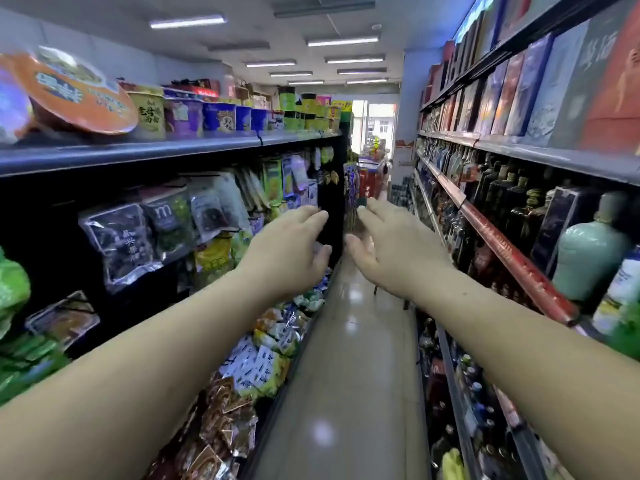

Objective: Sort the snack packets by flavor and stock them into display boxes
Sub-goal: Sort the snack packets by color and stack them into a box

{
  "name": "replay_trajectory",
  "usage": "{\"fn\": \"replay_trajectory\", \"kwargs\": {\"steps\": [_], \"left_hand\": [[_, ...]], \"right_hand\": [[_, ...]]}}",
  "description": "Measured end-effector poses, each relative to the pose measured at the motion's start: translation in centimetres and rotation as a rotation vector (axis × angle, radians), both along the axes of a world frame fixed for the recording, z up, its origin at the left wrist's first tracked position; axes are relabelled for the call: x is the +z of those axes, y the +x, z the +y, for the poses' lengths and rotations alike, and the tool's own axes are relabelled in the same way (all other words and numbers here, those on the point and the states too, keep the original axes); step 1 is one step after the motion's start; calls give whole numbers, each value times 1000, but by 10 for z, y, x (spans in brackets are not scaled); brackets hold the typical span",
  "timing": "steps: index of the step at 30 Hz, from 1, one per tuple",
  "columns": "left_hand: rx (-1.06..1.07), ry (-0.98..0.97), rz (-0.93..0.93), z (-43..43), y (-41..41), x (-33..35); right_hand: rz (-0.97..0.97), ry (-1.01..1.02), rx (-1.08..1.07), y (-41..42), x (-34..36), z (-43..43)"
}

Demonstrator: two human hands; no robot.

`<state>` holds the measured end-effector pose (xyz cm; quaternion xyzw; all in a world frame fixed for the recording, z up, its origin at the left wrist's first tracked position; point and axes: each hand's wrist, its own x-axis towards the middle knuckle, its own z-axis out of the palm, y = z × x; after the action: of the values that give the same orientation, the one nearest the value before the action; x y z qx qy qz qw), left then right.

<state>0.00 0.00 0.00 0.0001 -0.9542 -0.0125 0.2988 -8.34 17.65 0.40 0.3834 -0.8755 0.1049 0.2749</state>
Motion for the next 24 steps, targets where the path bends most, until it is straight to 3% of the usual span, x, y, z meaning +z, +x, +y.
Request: {"fn": "replay_trajectory", "kwargs": {"steps": [10, 15, 24], "left_hand": [[43, 145, -190, -63, -80, -148], [31, 245, -380, -118, -133, -233], [21, 375, -507, -169, -287, -305]], "right_hand": [[-195, 96, 19, -96, -149, -76], [-303, 159, 25, -152, -221, -127], [-509, 162, -27, -290, -284, -161]]}}
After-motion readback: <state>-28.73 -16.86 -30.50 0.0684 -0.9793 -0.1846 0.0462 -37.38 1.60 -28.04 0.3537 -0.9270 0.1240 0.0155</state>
